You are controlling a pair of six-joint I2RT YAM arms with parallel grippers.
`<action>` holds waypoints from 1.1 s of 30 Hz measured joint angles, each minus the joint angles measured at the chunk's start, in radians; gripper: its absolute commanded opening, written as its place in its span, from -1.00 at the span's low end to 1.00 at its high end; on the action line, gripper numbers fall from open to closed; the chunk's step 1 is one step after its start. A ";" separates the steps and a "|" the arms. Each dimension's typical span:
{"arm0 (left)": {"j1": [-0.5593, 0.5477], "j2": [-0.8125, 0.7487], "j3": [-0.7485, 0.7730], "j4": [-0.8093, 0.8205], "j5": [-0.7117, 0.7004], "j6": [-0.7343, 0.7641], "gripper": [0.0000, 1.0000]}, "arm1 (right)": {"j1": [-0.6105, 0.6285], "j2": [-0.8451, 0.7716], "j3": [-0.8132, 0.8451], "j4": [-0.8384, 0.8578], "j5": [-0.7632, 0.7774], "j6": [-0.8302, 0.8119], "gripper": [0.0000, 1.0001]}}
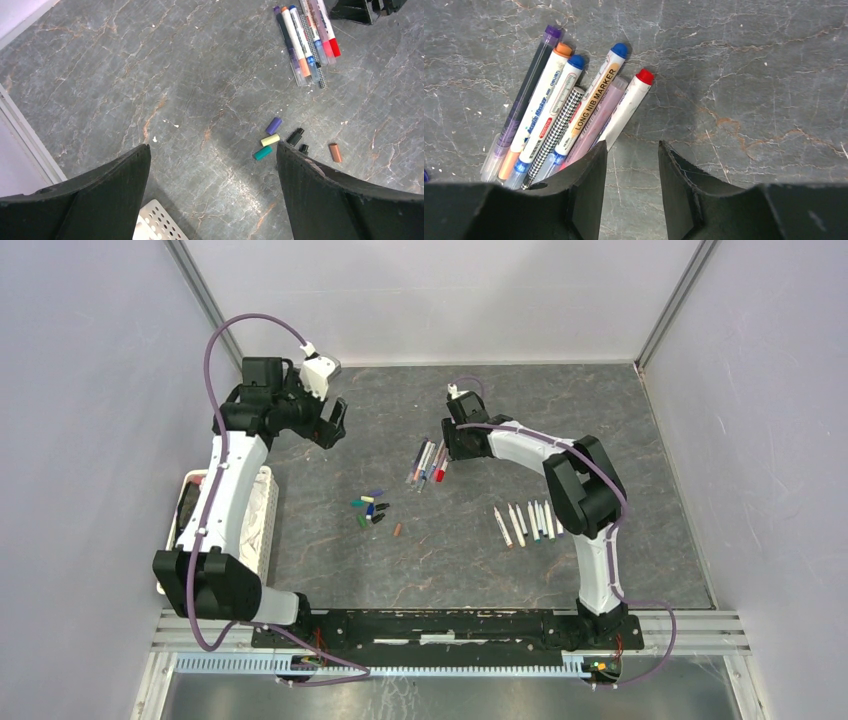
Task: Open the pen caps
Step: Pick up the pen from the center of the board.
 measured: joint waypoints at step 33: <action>0.000 -0.010 -0.078 -0.029 0.079 0.002 1.00 | 0.034 -0.021 -0.007 0.022 0.040 0.079 -0.15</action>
